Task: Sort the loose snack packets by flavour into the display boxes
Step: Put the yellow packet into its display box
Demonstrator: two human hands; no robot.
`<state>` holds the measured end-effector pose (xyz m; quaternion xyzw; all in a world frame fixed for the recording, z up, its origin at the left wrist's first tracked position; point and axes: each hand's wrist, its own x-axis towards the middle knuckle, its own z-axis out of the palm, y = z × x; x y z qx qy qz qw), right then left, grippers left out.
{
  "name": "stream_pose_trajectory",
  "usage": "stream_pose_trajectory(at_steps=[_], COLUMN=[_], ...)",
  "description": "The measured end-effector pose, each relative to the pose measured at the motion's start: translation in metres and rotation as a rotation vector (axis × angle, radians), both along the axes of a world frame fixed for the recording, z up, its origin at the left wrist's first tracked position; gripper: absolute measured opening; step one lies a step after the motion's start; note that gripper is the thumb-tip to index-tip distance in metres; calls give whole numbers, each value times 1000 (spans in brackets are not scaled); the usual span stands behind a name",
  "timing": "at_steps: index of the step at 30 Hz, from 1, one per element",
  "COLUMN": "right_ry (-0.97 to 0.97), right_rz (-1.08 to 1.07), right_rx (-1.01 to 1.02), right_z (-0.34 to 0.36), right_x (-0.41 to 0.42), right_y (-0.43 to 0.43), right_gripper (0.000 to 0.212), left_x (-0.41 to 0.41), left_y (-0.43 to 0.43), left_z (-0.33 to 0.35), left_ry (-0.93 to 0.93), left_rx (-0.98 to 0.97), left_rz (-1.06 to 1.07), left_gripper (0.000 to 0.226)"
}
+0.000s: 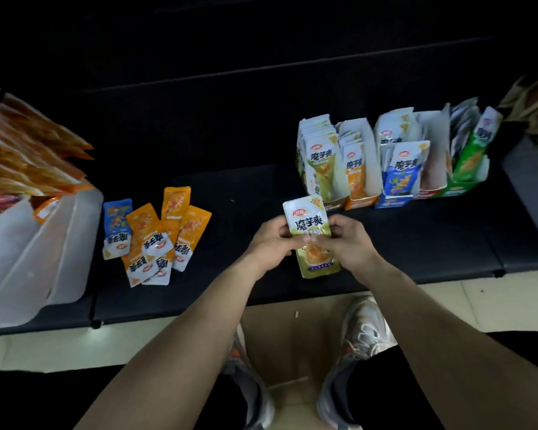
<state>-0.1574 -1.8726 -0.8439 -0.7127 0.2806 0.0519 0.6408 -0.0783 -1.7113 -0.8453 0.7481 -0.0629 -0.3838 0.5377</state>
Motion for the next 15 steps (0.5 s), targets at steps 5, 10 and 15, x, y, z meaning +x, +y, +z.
stream_pose_trajectory(at_steps=[5,10,15], right_ry=[11,146,151], right_rz=[-316,-433,-415], right_rx=[-140,-114,-94], right_z=[-11,-34,-37], right_x=[-5,-25,-25], right_y=[-30,-53,-53], right_gripper=[30,14,17], left_x=[29,58,60], left_y=[-46,-87,-100], left_z=[25,27,22], left_ry=[-163,-305,-427], left_rx=[-39,77,297], left_rz=[267,506,515], left_gripper=[25,29,30])
